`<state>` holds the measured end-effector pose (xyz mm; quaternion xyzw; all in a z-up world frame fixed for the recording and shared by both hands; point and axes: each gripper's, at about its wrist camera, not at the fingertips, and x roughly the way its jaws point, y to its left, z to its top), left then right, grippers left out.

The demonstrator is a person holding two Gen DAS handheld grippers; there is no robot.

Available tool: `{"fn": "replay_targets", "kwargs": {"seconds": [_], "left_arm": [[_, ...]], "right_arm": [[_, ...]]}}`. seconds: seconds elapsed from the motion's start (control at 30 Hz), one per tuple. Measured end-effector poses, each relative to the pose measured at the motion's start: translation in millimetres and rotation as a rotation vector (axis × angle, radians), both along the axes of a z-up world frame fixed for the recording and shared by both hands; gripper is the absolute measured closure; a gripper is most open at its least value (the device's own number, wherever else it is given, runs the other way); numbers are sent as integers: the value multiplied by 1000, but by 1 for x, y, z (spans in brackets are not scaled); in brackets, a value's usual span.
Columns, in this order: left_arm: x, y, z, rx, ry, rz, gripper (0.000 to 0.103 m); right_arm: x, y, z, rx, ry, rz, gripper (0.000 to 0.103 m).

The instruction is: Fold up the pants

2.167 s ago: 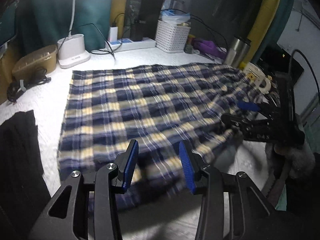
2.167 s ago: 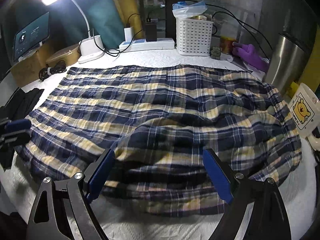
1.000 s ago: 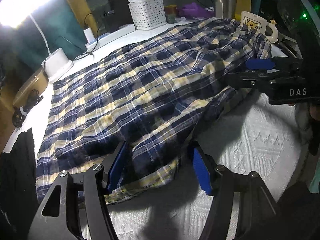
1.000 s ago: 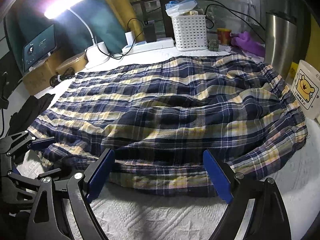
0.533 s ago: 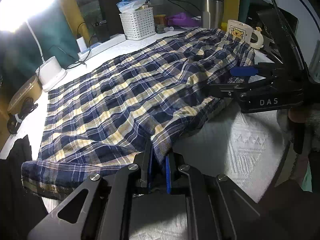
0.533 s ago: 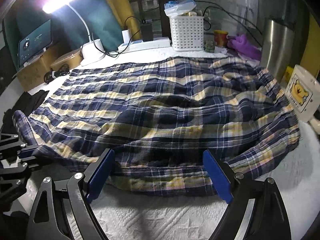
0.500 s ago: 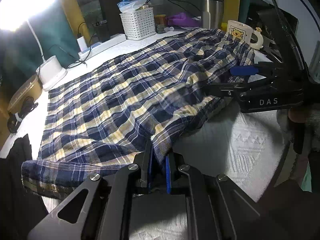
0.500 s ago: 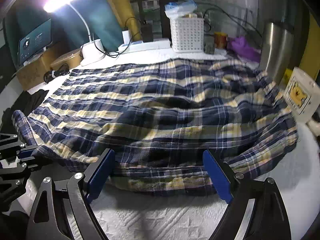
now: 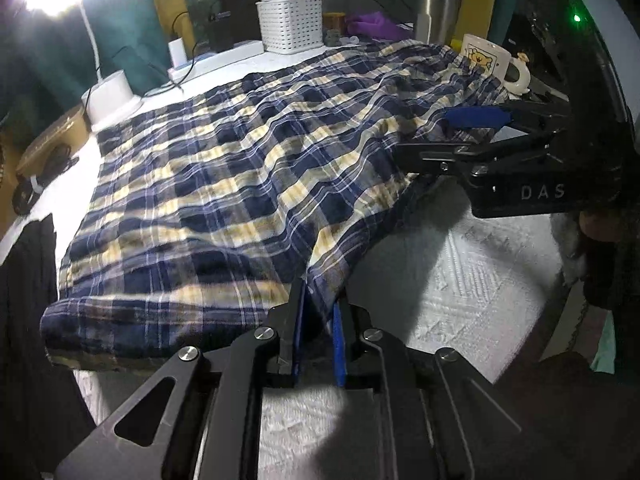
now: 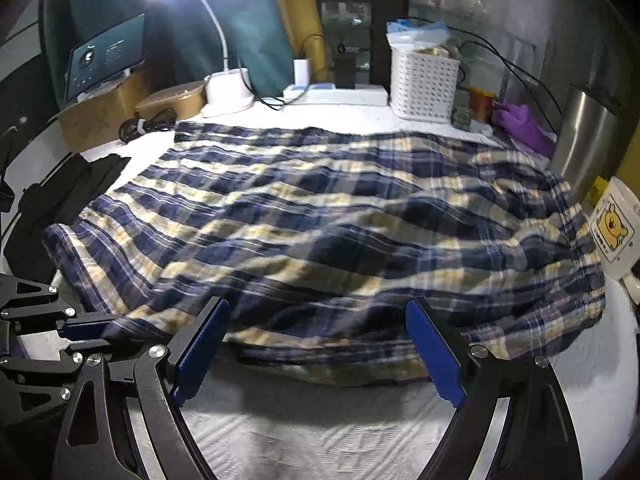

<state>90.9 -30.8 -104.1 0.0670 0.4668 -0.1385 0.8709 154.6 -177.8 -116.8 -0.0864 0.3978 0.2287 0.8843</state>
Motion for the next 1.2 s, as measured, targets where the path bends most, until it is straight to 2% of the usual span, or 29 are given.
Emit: {"fn": "replay_targets", "kwargs": {"seconds": [0.2, 0.23, 0.3, 0.37, 0.43, 0.5, 0.6, 0.67, 0.73, 0.8, 0.87, 1.0, 1.2], "left_arm": [[-16, 32, 30, -137, -32, 42, 86], [-17, 39, 35, -144, -47, 61, 83], [-18, 57, 44, -125, -96, 124, 70], [-17, 79, 49, -101, -143, 207, 65], [-10, 102, 45, -82, -146, 294, 64], [-2, 122, 35, -79, -120, 340, 64], [6, 138, 23, -100, -85, 365, 64], [6, 138, 21, -136, -80, 349, 64], [6, 136, 16, -149, -66, 325, 65], [5, 135, 13, -140, -57, 318, 92], [3, 136, 11, -148, -51, 315, 101], [-3, 144, 14, -122, -94, 349, 102], [-1, 158, 3, -88, -46, 386, 102]], "right_arm": [[-1, 25, -2, -8, 3, 56, 13], [0, 29, -5, -14, 11, 63, 13], [0, 36, -13, -35, 30, 75, 13], [0, 43, -25, -74, 65, 89, 13], [-2, 45, -28, -93, 58, 91, 13], [-3, 45, -27, -93, 64, 94, 13], [-4, 43, -25, -85, 63, 89, 13], [-5, 40, -23, -80, 60, 82, 13], [-4, 37, -21, -77, 55, 68, 13], [0, 34, -21, -75, 55, 53, 13], [2, 31, -21, -75, 58, 43, 13], [7, 29, -23, -72, 67, 36, 13], [13, 30, -26, -71, 80, 36, 13]]}}
